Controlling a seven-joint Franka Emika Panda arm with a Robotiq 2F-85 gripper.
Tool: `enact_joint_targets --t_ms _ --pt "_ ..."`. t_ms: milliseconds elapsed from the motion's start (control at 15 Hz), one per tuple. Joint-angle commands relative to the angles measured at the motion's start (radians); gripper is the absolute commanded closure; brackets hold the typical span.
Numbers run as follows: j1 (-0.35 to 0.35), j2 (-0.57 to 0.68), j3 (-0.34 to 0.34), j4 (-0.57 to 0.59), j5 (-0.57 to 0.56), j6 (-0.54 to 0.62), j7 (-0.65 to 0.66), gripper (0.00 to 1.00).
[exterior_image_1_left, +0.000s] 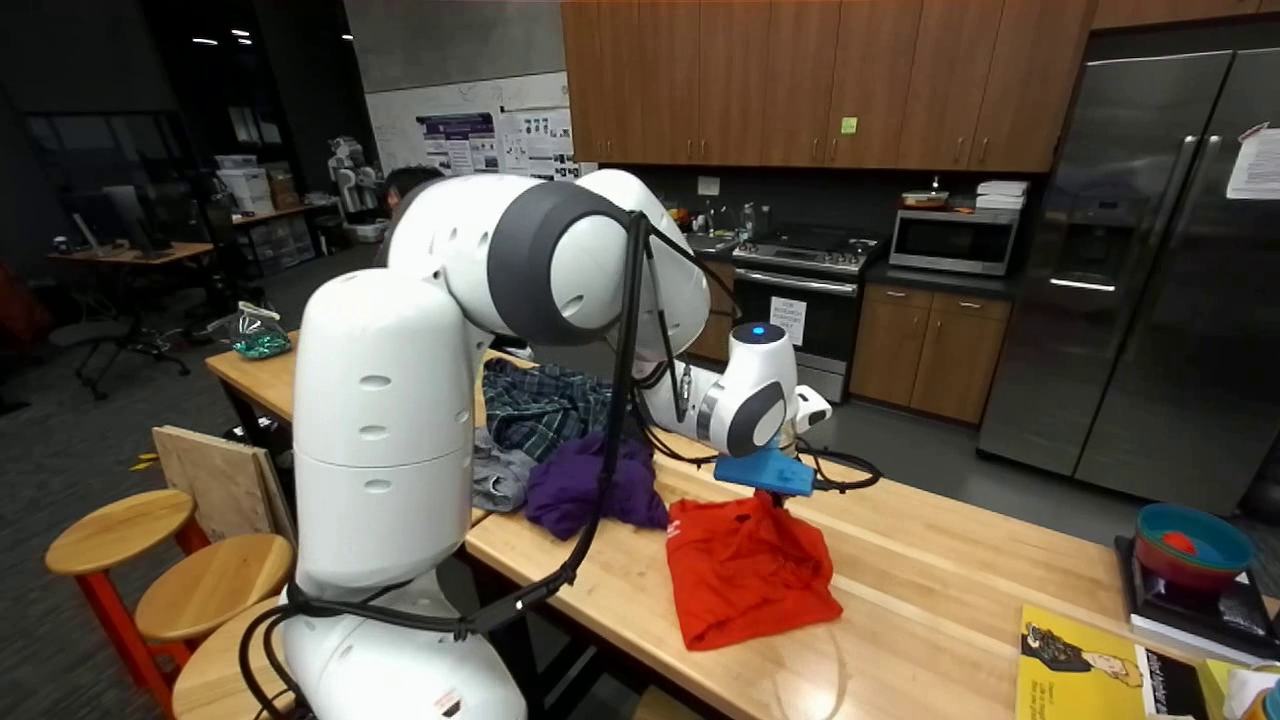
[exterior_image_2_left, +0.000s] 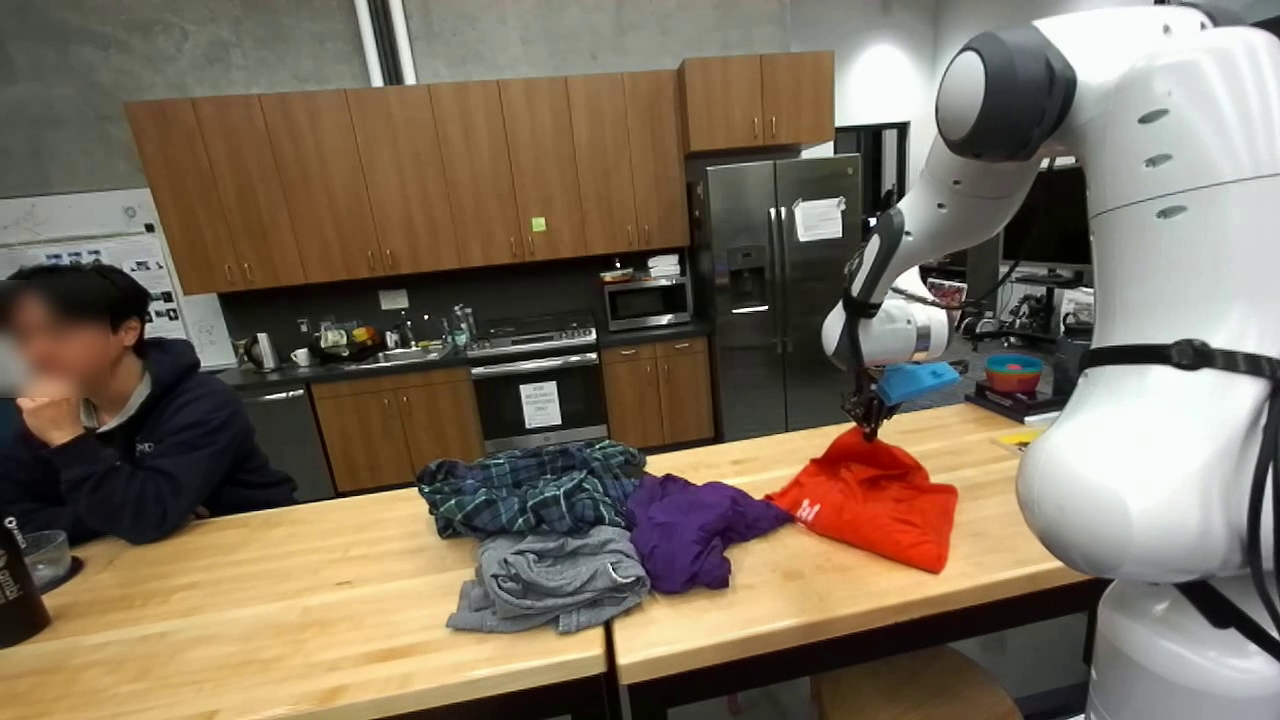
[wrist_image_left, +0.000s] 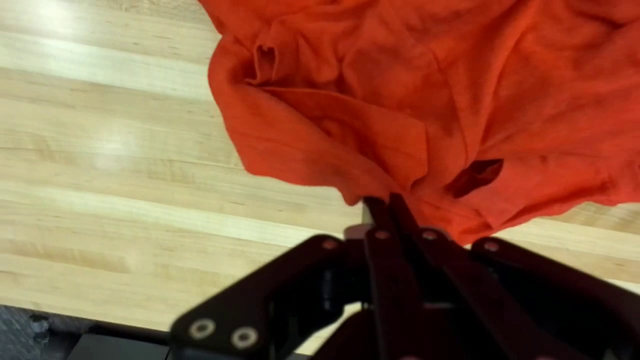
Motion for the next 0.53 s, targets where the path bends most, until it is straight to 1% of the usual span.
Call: enact_joint_targets --t_ms 0,200,467 --pt "0.105 -0.093 -0.069 -0.088 -0.185 0.016 0.176 0.99" --pt "0.171 -0.130 -0.099 -0.098 -0.375 -0.011 0.361 0.99" --pt "0.212 -0.177 -0.090 -0.102 -0.566 -0.071 0.578 0.99"
